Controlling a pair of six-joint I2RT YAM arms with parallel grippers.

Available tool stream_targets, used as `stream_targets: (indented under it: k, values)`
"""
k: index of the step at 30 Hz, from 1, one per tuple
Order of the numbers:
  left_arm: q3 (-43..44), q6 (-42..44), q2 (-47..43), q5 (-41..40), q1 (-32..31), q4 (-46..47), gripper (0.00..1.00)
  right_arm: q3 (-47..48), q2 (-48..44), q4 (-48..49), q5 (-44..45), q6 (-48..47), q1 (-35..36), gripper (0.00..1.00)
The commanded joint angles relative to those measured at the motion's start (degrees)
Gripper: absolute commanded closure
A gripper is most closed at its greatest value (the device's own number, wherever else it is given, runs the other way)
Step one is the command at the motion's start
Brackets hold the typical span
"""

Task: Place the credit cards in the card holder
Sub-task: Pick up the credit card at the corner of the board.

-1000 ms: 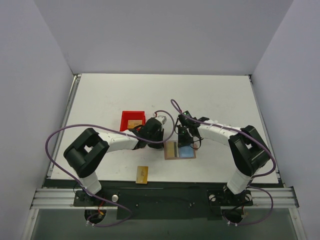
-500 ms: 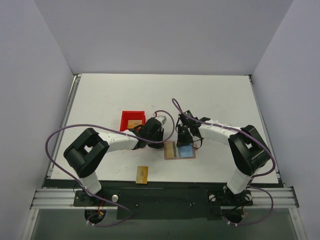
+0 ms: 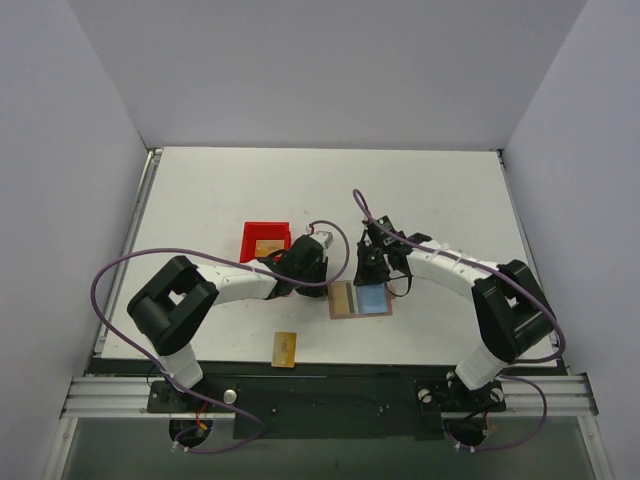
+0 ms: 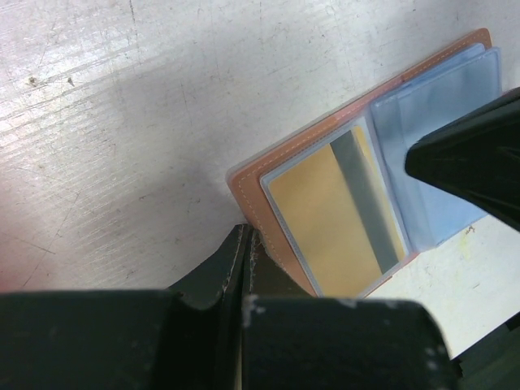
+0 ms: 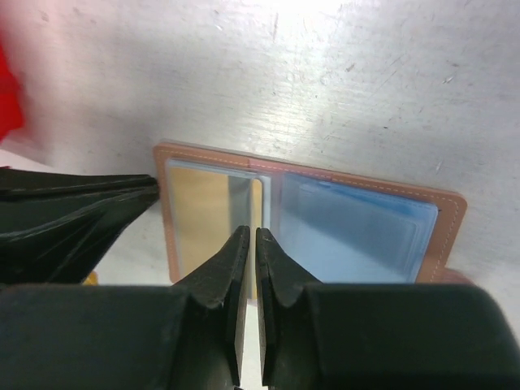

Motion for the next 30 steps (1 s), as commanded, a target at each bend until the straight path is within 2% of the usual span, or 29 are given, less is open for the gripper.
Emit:
stream_targets:
  k: [1,8,14,17,22,30]
  values:
    - [1.1,-0.1,-1.7,-0.9,0.0,-0.6,1.0,-0.8,-5.4,-1.2,1.9,-0.7,-0.9,0.94]
    - [0.6,-0.1,-6.0,-1.6,0.5,-2.5,1.0,-3.0,-8.9,0.9,0.5,-0.3,-0.4,0.88]
    - [-0.8,-0.3,-13.4,-3.7,0.6,-6.6,1.0,-7.0,-12.1,5.5,-2.0,2.0,2.0,0.83]
    - [-4.4,-1.2,-17.8,-4.5,0.6,-8.1,1.0,-8.5,-13.4,7.4,-3.4,4.2,3.5,0.8]
    - [-10.5,-5.6,-27.7,-6.7,0.5,-11.4,1.0,-10.6,-14.4,12.0,-2.4,9.1,10.5,0.75]
    - [-17.2,-11.8,-37.6,-12.0,-0.5,-20.3,1.0,-15.9,-12.9,23.1,1.5,21.0,23.3,0.67]
